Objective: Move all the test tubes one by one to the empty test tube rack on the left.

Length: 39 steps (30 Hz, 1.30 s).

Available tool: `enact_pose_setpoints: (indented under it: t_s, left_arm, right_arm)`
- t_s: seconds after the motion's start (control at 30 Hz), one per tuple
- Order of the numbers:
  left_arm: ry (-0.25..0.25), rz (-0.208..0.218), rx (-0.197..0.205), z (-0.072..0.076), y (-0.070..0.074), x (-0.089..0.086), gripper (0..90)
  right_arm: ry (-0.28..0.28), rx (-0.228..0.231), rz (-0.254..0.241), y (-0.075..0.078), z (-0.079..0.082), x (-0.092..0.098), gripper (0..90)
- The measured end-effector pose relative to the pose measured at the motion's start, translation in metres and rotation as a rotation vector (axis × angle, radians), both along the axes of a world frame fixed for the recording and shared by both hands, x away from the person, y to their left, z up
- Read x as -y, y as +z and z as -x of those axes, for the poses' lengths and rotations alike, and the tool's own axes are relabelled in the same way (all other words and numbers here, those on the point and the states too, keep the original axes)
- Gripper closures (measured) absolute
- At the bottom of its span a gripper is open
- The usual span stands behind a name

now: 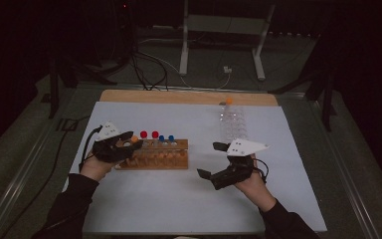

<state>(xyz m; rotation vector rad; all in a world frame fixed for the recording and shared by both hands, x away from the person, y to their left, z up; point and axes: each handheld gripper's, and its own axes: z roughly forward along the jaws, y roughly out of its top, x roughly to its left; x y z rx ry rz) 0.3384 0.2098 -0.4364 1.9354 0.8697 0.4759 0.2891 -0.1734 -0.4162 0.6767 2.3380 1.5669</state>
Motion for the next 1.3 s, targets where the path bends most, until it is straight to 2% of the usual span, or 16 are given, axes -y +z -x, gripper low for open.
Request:
enact_pose_setpoints:
  t_s: [0.07,0.2,0.23,0.3,0.4,0.53,0.73,0.8,0.9,1.0,1.03,1.1,1.3]
  left_arm:
    - [-0.014,0.030,0.017,0.003,0.005,-0.001,34.5]
    - [-0.021,0.080,0.033,0.007,0.014,-0.001,15.6]
    - [-0.029,0.095,0.032,0.008,0.016,-0.001,15.4]
    - [-0.043,0.113,0.036,0.010,0.018,0.001,9.2]
    - [-0.072,0.126,0.041,0.012,0.021,0.003,6.3]
    - [-0.099,0.164,0.041,0.014,0.023,0.004,3.7]
    - [-0.108,0.171,0.052,0.016,0.025,0.004,3.4]
    - [-0.108,0.169,0.052,0.016,0.026,0.005,3.4]
    - [-0.109,0.167,0.049,0.016,0.025,0.005,3.3]
    - [-0.107,0.168,0.049,0.016,0.025,0.006,3.4]
    - [-0.110,0.171,0.049,0.016,0.025,0.005,3.3]
    - [-0.108,0.166,0.048,0.016,0.025,0.006,3.4]
    - [-0.108,0.167,0.051,0.016,0.026,0.005,3.4]
  right_arm:
    - [-0.009,0.005,-0.006,0.002,-0.002,0.003,0.0]
    - [-0.044,0.015,-0.007,0.005,-0.009,0.010,0.0]
    - [-0.057,0.020,-0.005,0.005,-0.012,0.012,0.0]
    - [-0.080,0.017,-0.011,0.006,-0.020,0.018,0.0]
    - [-0.123,0.011,-0.013,0.006,-0.034,0.028,0.0]
    - [-0.177,-0.001,-0.002,0.004,-0.054,0.041,0.0]
    - [-0.250,-0.030,0.032,-0.003,-0.087,0.055,0.0]
    - [-0.285,-0.043,0.055,-0.006,-0.098,0.057,5.8]
    - [-0.322,-0.063,0.082,-0.009,-0.115,0.058,7.3]
    - [-0.359,-0.066,0.105,-0.011,-0.131,0.059,17.1]
    - [-0.369,-0.077,0.106,-0.012,-0.137,0.060,18.8]
    - [-0.386,-0.094,0.109,-0.013,-0.147,0.061,30.0]
    - [-0.432,-0.152,0.143,-0.022,-0.175,0.064,45.6]
